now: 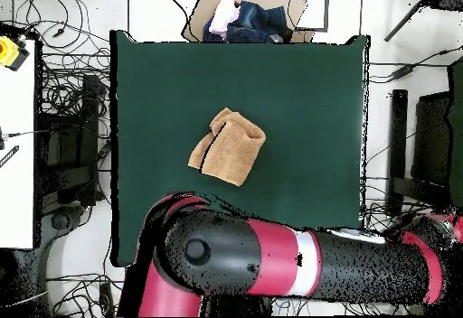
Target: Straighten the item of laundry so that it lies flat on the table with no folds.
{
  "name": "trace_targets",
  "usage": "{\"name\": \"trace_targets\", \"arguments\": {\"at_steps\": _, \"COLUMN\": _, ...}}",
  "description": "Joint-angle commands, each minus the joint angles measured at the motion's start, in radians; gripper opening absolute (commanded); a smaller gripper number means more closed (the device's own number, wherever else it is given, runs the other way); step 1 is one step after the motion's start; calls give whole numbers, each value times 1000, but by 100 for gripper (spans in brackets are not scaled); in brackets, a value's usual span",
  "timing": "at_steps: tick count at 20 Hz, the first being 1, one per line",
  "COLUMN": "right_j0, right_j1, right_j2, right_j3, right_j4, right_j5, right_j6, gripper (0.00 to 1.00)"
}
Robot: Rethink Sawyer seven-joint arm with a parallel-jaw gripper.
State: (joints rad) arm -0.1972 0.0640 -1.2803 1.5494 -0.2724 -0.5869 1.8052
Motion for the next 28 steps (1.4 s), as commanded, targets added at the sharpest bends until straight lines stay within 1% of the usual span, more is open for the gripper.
{"name": "trace_targets", "arguments": {"at_steps": 1, "right_j0": -128, "right_j1": -492, "right_j2": 490, "right_j3": -38, "right_j4": -388, "right_j5": 566, "right_j6": 64, "gripper": 100}}
{"name": "trace_targets", "arguments": {"at_steps": 2, "right_j0": -136, "right_j1": -503, "right_j2": 503, "right_j3": -36, "right_j4": -384, "right_j5": 572, "right_j6": 50, "gripper": 100}}
{"name": "trace_targets", "arguments": {"at_steps": 6, "right_j0": -127, "right_j1": -479, "right_j2": 480, "right_j3": -28, "right_j4": -341, "right_j5": 551, "right_j6": 35, "gripper": 100}}
{"name": "trace_targets", "arguments": {"at_steps": 11, "right_j0": -123, "right_j1": -476, "right_j2": 486, "right_j3": -26, "right_j4": -345, "right_j5": 562, "right_j6": 49, "gripper": 100}}
{"name": "trace_targets", "arguments": {"at_steps": 13, "right_j0": -137, "right_j1": -500, "right_j2": 519, "right_j3": -20, "right_j4": -359, "right_j5": 580, "right_j6": 38, "gripper": 100}}
{"name": "trace_targets", "arguments": {"at_steps": 15, "right_j0": -166, "right_j1": -542, "right_j2": 574, "right_j3": -6, "right_j4": -380, "right_j5": 606, "right_j6": 12, "gripper": 100}}
{"name": "trace_targets", "arguments": {"at_steps": 20, "right_j0": -284, "right_j1": -677, "right_j2": 773, "right_j3": 57, "right_j4": -423, "right_j5": 711, "right_j6": -94, "gripper": 100}}
{"name": "trace_targets", "arguments": {"at_steps": 25, "right_j0": -360, "right_j1": -740, "right_j2": 899, "right_j3": 103, "right_j4": -428, "right_j5": 781, "right_j6": -147, "gripper": 100}}
{"name": "trace_targets", "arguments": {"at_steps": 28, "right_j0": -436, "right_j1": -796, "right_j2": 1012, "right_j3": 148, "right_j4": -413, "right_j5": 850, "right_j6": -215, "gripper": 100}}
